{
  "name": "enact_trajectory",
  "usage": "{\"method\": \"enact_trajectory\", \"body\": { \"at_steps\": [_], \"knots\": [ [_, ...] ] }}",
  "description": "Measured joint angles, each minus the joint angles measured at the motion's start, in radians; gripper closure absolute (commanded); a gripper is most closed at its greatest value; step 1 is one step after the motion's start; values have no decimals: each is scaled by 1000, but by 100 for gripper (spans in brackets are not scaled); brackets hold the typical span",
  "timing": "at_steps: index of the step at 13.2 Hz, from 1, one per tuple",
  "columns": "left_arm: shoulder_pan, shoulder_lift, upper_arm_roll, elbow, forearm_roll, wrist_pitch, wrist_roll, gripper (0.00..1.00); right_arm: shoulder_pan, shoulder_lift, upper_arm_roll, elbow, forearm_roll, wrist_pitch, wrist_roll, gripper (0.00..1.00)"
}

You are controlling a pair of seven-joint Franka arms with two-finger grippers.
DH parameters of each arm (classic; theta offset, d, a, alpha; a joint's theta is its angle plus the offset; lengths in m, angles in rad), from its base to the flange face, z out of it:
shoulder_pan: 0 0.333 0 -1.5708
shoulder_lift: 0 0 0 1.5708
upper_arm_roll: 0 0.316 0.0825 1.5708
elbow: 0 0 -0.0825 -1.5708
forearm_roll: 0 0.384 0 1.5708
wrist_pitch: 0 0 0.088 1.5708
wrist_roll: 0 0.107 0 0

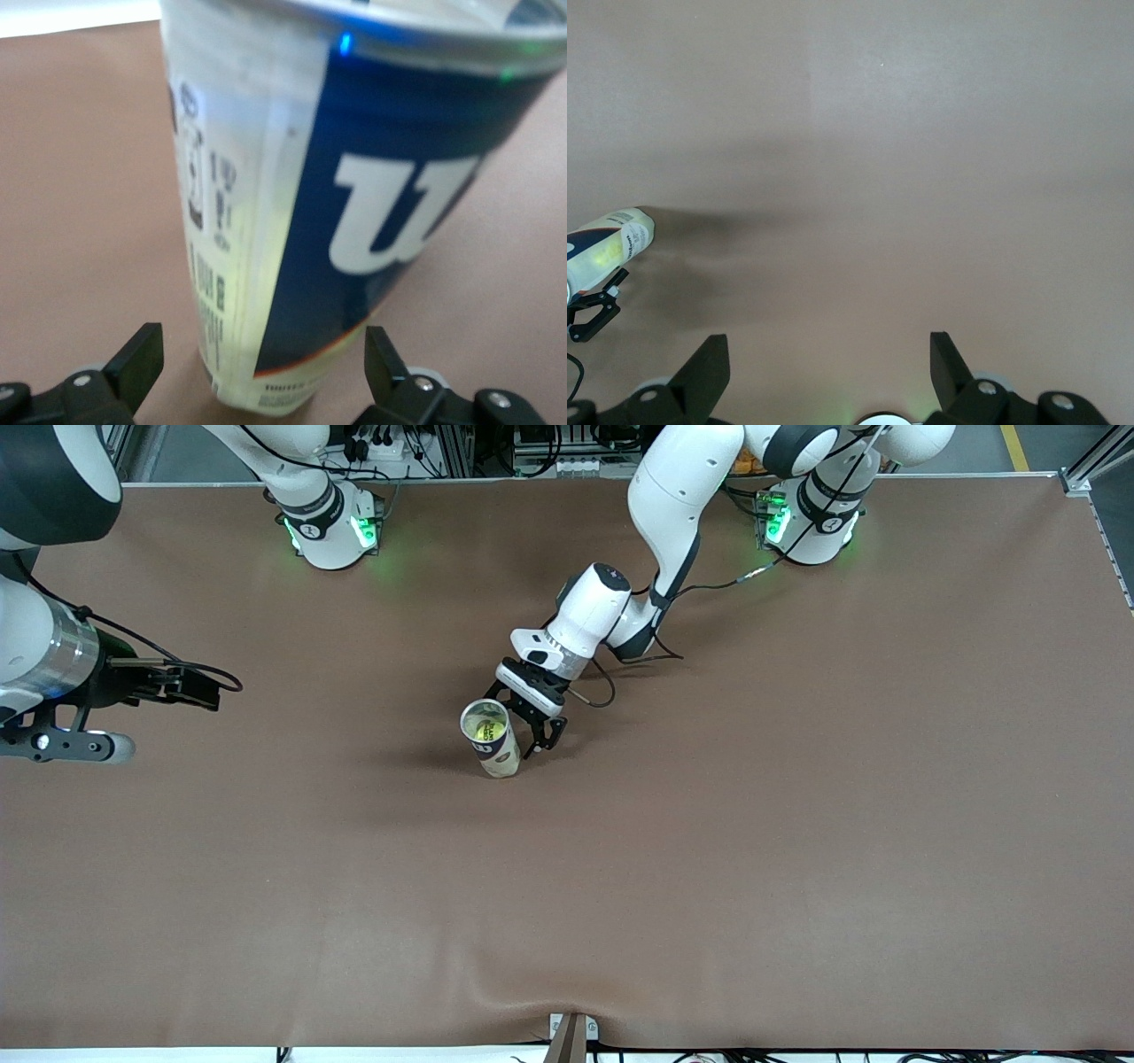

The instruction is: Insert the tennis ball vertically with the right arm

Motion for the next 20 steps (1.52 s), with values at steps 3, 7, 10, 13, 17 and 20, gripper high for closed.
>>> {"method": "enact_trajectory", "body": {
  "at_steps": [3, 7, 10, 13, 17, 20],
  "knots": [
    [-2, -43, -9, -73, -1, 0, 0, 0, 3, 0, 2, 0, 0, 0, -1, 0],
    [-4, -176, -11, -224, -6, -66, 0, 0, 202, -53, -257, 4, 92, 30, -67, 0],
    [4, -323, 2, -295, -16, -242, 0, 0, 445, -120, -628, -49, 207, 115, -194, 0],
    [42, -444, 14, -326, -19, -425, 0, 0, 484, -218, -704, -219, 217, 273, -227, 0],
    [87, -565, 68, -330, 23, -668, 6, 0, 489, -305, -707, -328, 217, 352, -228, 0],
    [90, -647, 171, -285, 117, -929, -2, 0, 493, -324, -710, -283, 213, 275, -231, 0]
  ]
}}
